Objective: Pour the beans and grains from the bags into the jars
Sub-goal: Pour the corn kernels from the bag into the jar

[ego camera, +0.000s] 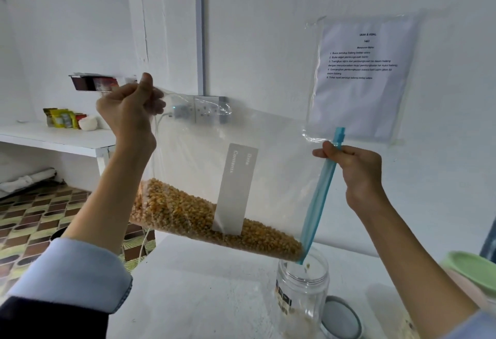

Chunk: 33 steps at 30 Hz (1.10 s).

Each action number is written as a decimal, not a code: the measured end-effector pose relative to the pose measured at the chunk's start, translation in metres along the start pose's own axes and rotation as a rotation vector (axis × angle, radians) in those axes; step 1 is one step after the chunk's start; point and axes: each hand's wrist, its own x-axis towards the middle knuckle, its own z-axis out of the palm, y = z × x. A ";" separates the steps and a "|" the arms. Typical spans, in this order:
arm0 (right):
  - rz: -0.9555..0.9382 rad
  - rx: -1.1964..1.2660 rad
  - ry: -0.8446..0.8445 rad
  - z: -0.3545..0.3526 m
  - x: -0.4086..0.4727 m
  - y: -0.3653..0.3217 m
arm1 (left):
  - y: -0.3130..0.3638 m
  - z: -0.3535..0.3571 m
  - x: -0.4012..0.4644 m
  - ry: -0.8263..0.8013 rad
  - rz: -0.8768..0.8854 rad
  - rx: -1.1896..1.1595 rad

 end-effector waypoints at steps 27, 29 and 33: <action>-0.011 -0.002 -0.056 -0.001 0.000 0.006 | 0.000 -0.002 -0.002 0.024 0.009 0.032; -0.007 0.030 -0.023 -0.001 0.000 0.007 | 0.001 -0.002 -0.002 0.023 0.008 0.025; -0.010 0.025 -0.039 -0.001 -0.003 0.007 | 0.000 -0.003 -0.004 0.002 0.024 0.039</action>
